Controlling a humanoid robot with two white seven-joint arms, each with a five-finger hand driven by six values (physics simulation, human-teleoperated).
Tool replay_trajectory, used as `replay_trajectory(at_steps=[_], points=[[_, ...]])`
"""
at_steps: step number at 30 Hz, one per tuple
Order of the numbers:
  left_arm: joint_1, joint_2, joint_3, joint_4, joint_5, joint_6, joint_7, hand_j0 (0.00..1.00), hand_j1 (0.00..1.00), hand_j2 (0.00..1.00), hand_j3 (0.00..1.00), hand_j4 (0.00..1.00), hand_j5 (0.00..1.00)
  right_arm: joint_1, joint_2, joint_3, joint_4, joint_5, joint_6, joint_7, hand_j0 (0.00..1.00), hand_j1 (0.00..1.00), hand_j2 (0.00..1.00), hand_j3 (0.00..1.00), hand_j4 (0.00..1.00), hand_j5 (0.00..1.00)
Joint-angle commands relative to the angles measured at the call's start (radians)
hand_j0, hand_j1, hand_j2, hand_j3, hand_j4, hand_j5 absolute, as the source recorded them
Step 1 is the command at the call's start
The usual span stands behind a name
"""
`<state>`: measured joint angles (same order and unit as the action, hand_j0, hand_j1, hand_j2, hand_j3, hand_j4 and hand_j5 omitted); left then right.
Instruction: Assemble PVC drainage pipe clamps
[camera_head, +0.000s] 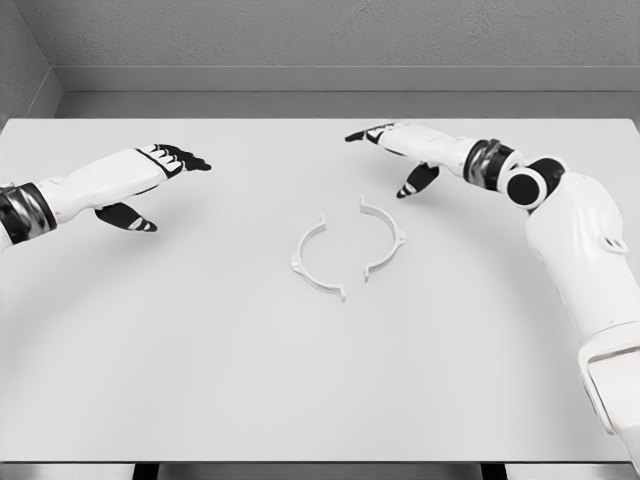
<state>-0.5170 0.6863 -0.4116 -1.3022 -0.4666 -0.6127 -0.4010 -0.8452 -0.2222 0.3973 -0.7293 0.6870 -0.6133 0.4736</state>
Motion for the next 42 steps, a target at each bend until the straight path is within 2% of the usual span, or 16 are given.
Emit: replay_trajectory(at_steps=[1, 35, 38, 42], points=[[0.000, 0.001, 0.000, 0.000, 0.006, 0.002, 0.001, 1.00, 1.00, 1.00, 1.00, 1.00, 1.00, 0.000, 0.001, 0.011, 0.001, -0.007, 0.002, -0.003, 1.00, 1.00, 1.00, 1.00, 1.00, 1.00], [0.002, 0.001, 0.000, 0.001, 0.006, 0.002, 0.001, 1.00, 1.00, 1.00, 1.00, 1.00, 1.00, 0.005, 0.047, 0.089, -0.013, -0.006, 0.002, 0.000, 1.00, 1.00, 1.00, 1.00, 1.00, 1.00], [0.002, 0.001, 0.000, 0.000, 0.006, 0.002, 0.001, 1.00, 1.00, 1.00, 1.00, 1.00, 1.00, 0.011, 0.047, 0.089, -0.048, -0.006, 0.002, 0.003, 1.00, 1.00, 1.00, 1.00, 1.00, 1.00], [0.003, 0.003, 0.000, 0.000, 0.011, 0.002, 0.001, 1.00, 1.00, 1.00, 1.00, 1.00, 1.00, 0.014, 0.047, 0.087, -0.061, -0.007, 0.002, 0.003, 1.00, 1.00, 1.00, 1.00, 1.00, 1.00]])
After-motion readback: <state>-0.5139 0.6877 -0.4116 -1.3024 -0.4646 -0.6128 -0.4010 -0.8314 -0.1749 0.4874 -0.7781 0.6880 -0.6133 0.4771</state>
